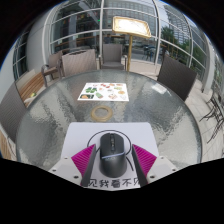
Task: Arrange mouse
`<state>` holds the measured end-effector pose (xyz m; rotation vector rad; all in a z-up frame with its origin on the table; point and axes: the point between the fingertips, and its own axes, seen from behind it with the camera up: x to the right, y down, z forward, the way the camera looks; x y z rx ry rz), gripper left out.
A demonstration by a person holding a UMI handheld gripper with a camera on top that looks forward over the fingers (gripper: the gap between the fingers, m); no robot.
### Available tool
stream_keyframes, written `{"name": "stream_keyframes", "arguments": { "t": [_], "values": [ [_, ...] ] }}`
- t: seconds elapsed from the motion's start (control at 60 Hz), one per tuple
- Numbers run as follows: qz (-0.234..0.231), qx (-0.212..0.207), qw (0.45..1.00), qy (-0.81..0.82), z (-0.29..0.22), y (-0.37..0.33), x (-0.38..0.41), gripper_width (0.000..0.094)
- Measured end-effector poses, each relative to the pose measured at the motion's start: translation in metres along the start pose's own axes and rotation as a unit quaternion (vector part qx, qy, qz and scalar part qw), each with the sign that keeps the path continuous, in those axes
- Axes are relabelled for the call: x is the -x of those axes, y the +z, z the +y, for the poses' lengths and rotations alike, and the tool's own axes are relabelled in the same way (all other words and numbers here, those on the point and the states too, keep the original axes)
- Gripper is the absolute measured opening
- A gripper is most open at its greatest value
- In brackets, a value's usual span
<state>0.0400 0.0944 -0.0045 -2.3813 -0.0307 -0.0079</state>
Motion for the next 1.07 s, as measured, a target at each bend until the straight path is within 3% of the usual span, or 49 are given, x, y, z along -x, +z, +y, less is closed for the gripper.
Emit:
{"name": "stream_keyframes", "arguments": {
  "t": [0.05,0.117,0.333,0.567,0.75,1.067],
  "values": [
    [0.005,-0.013,1.000,-0.003,-0.014,-0.014,-0.001,0.0790],
    [0.006,-0.033,0.999,-0.007,-0.035,-0.037,0.000,0.0843],
    [-0.002,-0.098,0.995,-0.005,-0.077,-0.149,0.015,0.0850],
    [-0.026,-0.138,0.990,-0.001,-0.050,-0.250,0.028,0.0852],
    [-0.048,-0.140,0.989,0.001,-0.017,-0.287,0.032,0.0859],
    [-0.041,-0.124,0.991,0.020,0.027,-0.305,0.021,0.0841]
  ]
}}
